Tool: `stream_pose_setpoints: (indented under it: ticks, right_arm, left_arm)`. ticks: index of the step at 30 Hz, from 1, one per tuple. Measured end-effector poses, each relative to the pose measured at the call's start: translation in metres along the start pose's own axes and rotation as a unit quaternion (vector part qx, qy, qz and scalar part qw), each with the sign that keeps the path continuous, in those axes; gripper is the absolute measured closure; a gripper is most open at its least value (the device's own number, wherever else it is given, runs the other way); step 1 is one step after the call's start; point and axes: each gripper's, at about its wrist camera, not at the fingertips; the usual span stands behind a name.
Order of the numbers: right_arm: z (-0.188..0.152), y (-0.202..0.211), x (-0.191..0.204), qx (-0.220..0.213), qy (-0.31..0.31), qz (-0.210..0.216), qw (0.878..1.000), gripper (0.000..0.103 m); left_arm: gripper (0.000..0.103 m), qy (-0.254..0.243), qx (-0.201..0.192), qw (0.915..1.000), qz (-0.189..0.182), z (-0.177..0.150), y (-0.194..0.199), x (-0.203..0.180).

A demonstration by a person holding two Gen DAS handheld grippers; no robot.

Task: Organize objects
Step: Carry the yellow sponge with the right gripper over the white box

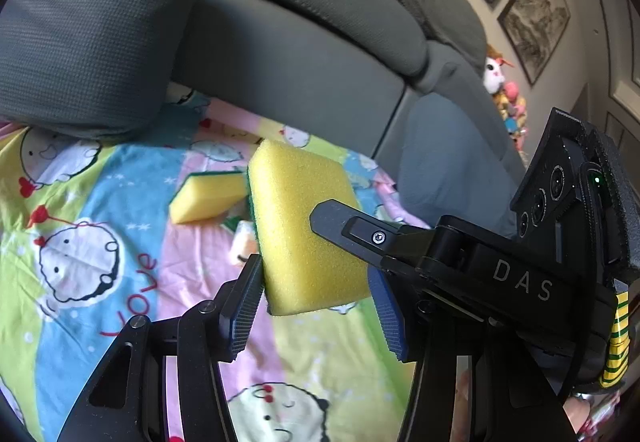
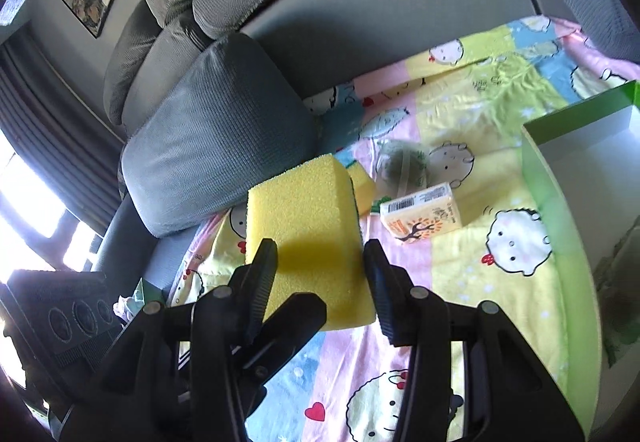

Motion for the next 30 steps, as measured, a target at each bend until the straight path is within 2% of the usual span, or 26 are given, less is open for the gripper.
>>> stream_pose_setpoints:
  ticks: [14, 20, 27, 30]
  right_arm:
    - [0.002, 0.046, -0.002, -0.046, 0.018, -0.031, 0.998, 0.058]
    - [0.005, 0.069, -0.012, -0.075, 0.005, -0.04, 0.996, 0.058]
    - [0.01, 0.103, -0.035, -0.133, -0.033, -0.03, 0.99, 0.057]
    - [0.011, 0.116, -0.054, -0.151, -0.059, -0.024, 0.987, 0.057]
  left_arm:
    - [0.049, -0.032, -0.014, 0.9984, -0.044, 0.001, 0.001, -0.032]
    - [0.049, -0.067, -0.009, 0.9956, -0.065, 0.005, -0.004, -0.057]
    - [0.049, -0.16, 0.003, 0.9839, -0.079, 0.017, -0.016, -0.103]
    - [0.049, -0.199, 0.027, 0.9759, -0.086, 0.015, -0.033, -0.128]
Point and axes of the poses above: each gripper's, at about its wrist camera, not at the fingertips, and y roughly against the way its jaws point, x to its left, z to its top, and after that the axes turned 4 degrees about -y, right-handed
